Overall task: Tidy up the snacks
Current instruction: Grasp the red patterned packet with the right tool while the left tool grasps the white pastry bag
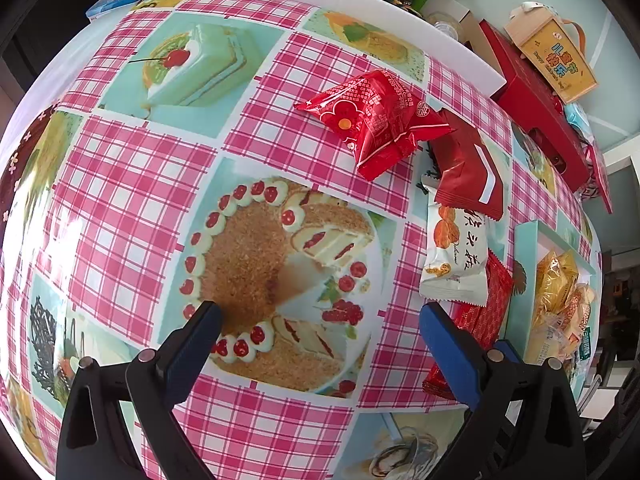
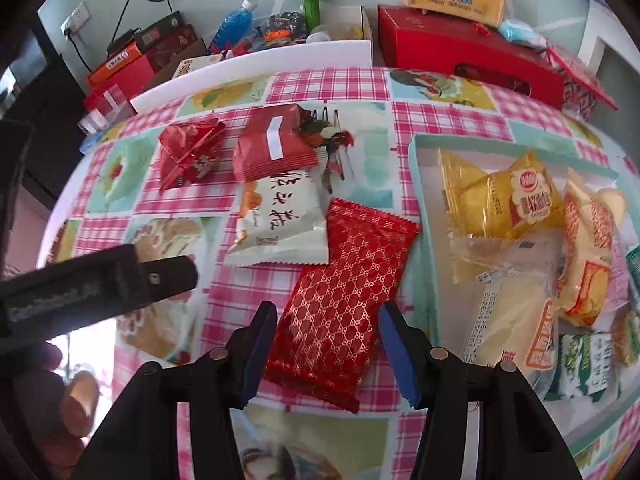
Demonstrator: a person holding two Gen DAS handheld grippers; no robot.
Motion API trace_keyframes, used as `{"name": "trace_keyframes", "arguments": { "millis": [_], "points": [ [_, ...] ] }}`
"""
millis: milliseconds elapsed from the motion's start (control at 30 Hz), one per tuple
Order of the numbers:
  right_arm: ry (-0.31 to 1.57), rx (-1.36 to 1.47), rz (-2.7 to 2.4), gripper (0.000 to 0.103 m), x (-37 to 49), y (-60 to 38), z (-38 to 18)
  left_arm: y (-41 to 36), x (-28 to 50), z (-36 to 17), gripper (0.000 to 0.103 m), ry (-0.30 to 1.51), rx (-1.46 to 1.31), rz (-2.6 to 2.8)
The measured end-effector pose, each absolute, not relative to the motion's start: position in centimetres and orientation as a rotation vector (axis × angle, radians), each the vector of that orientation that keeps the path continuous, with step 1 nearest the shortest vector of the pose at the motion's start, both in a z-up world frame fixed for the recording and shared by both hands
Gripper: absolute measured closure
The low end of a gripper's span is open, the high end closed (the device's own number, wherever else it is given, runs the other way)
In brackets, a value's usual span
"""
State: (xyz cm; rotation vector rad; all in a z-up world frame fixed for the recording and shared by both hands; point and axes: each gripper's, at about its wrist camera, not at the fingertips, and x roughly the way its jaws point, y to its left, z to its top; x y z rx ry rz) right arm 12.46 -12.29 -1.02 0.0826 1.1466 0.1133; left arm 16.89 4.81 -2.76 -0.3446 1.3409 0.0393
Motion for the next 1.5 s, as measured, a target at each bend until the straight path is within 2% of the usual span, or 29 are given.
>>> {"name": "trace_keyframes", "arguments": {
  "millis": [267, 433, 767, 1133, 1500],
  "points": [
    [1.169, 0.108, 0.056, 0.046, 12.6, -12.9, -1.3, 4.9, 16.9, -2.8, 0.004, 1.341, -0.344, 0.039],
    [1.167, 0.069, 0.044, 0.037, 12.9, -12.1, -1.9, 4.8, 16.8, -2.8, 0.004, 1.341, -0.342, 0.039],
    [1.152, 0.011, 0.016, 0.037, 12.9, -11.2, -2.5, 4.8, 17.0, -2.9, 0.004, 1.343, -0.324, 0.04],
    [1.14, 0.042, -0.005, 0.053, 12.9, -11.9, -2.3, 4.6, 16.9, -3.0, 0.004, 1.341, -0.31, 0.033],
    [1.111, 0.073, -0.004, 0.057, 12.8, -12.9, -1.1, 3.8, 17.1, -2.3, 0.004, 1.331, -0.302, 0.01]
  ]
}}
